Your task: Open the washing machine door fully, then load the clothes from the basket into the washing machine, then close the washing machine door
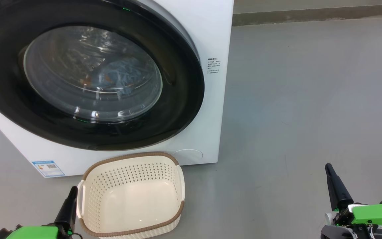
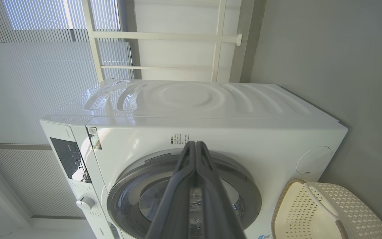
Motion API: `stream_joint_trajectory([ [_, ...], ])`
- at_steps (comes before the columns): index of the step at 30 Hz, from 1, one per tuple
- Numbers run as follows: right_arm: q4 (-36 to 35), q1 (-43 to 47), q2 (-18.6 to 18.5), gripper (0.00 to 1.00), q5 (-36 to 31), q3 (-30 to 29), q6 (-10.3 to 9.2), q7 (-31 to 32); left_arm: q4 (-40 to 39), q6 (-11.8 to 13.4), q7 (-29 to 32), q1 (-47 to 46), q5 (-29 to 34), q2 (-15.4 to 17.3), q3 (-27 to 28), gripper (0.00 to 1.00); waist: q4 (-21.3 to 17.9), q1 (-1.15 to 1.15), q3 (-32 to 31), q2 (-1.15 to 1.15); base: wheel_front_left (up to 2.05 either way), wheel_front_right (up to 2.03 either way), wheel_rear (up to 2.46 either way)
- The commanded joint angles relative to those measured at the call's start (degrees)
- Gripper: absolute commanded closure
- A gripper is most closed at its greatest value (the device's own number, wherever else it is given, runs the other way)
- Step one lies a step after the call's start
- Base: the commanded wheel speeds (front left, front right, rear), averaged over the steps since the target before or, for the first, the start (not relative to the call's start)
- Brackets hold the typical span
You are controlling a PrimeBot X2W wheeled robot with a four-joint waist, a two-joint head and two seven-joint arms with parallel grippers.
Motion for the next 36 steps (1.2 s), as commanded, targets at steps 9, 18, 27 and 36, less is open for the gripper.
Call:
stream_joint_trajectory([
  [9, -1.76, -0.60, -0.19, 1.00, 0.58, 1.33, 0.09, 0.48, -1.14, -0.17, 0.35, -2.35, -0.49, 0.56, 1.99, 1.00, 0.00, 0.00, 0.00, 0.00, 0.00, 0.00, 0.00],
  [18, -1.76, -0.60, -0.19, 1.00, 0.57, 1.33, 0.09, 0.48, -1.14, -0.17, 0.34, -2.35, -0.49, 0.56, 1.99, 1.00, 0.00, 0.00, 0.00, 0.00, 0.00, 0.00, 0.00],
  [27, -1.76, -0.60, -0.19, 1.00, 0.57, 1.33, 0.09, 0.48, -1.14, -0.17, 0.34, -2.35, -0.49, 0.56, 1.99, 1.00, 0.00, 0.00, 0.00, 0.00, 0.00, 0.00, 0.00],
  [36, -1.76, -0.60, -0.19, 1.00, 0.57, 1.33, 0.09, 0.49, -1.14, -0.17, 0.34, -2.35, -0.49, 0.56, 1.99, 1.00, 0.00, 0.00, 0.00, 0.00, 0.00, 0.00, 0.00],
])
